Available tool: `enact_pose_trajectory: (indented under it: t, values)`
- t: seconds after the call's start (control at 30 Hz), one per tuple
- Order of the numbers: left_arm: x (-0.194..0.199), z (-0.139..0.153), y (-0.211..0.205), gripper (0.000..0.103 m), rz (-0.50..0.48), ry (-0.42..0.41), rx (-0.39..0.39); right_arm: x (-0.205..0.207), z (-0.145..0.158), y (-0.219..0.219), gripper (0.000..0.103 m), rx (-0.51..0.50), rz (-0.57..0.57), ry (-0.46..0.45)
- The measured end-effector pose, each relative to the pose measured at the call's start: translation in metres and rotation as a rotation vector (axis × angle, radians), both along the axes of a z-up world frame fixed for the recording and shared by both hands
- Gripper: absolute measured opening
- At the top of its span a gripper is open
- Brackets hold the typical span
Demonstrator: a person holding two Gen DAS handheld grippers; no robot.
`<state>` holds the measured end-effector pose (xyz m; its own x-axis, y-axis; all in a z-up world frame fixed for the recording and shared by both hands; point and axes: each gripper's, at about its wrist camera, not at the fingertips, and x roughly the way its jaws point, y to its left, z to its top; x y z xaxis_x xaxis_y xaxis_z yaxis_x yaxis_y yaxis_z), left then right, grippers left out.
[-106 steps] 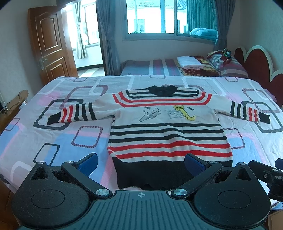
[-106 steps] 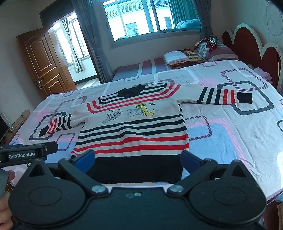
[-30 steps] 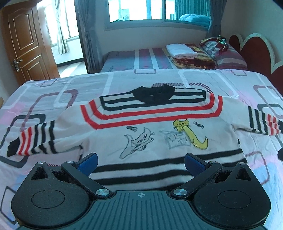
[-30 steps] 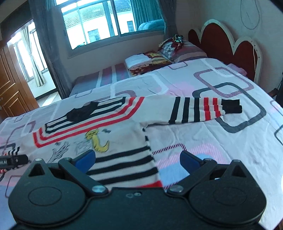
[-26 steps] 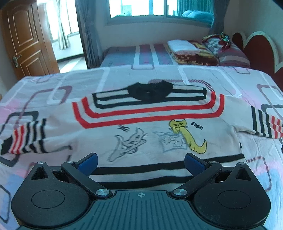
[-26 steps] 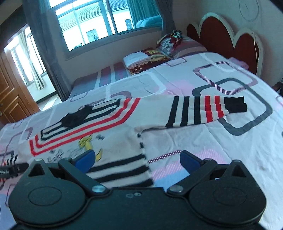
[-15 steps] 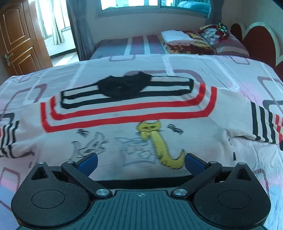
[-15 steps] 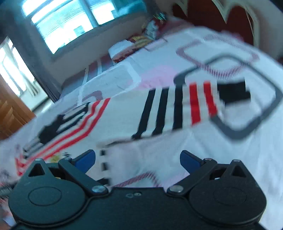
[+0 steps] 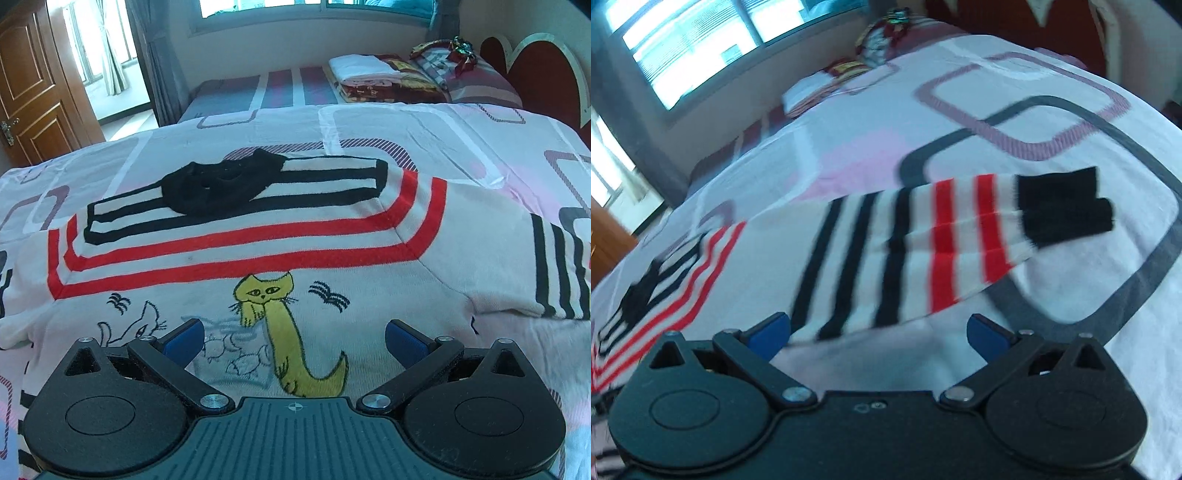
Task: Fold small clothes
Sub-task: 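Reach the right gripper to the black sleeve cuff and grasp it, then lift the sleeve with the right gripper and lay it across the sweater body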
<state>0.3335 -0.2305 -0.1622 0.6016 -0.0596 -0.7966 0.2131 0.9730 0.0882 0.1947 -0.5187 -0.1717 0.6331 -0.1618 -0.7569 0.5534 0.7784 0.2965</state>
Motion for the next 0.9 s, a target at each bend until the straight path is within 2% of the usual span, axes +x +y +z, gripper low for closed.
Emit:
enact_pose_trajectory:
  t: [0.1, 0.23, 0.3, 0.33, 0.37, 0.4, 0.53, 0.67, 0.9]
  values:
    - [0.007, -0.004, -0.001, 0.103, 0.008, 0.001, 0.0, -0.005, -0.005, -0.021, 0.099, 0.027, -0.045, -0.012]
    - [0.014, -0.006, -0.001, 0.103, 0.013, -0.004, -0.012, -0.006, -0.011, -0.031, 0.097, 0.006, -0.06, 0.009]
    - [0.017, -0.008, -0.002, 0.103, 0.019, -0.002, 0.0, -0.009, -0.011, -0.033, 0.089, -0.008, -0.07, 0.008]
    - [0.019, -0.009, -0.002, 0.103, 0.022, 0.001, 0.002, -0.01, -0.012, -0.035, 0.046, -0.01, -0.08, 0.006]
    - [0.02, -0.009, -0.002, 0.103, 0.024, 0.005, 0.003, -0.01, -0.013, -0.04, 0.008, -0.013, -0.097, 0.016]
    - [0.021, -0.01, -0.001, 0.103, 0.025, 0.008, 0.005, -0.011, -0.014, -0.044, 0.016, -0.015, -0.121, 0.033]
    - [0.028, -0.015, 0.0, 0.103, 0.035, 0.017, 0.014, -0.01, -0.017, -0.057, 0.031, 0.058, -0.133, -0.001]
    - [0.032, -0.018, 0.002, 0.103, 0.043, 0.02, 0.016, -0.007, -0.018, -0.064, 0.03, 0.07, -0.169, -0.035]
    - [0.039, -0.022, 0.012, 0.103, 0.061, 0.006, 0.042, -0.006, -0.017, -0.081, 0.021, 0.014, -0.258, -0.054]
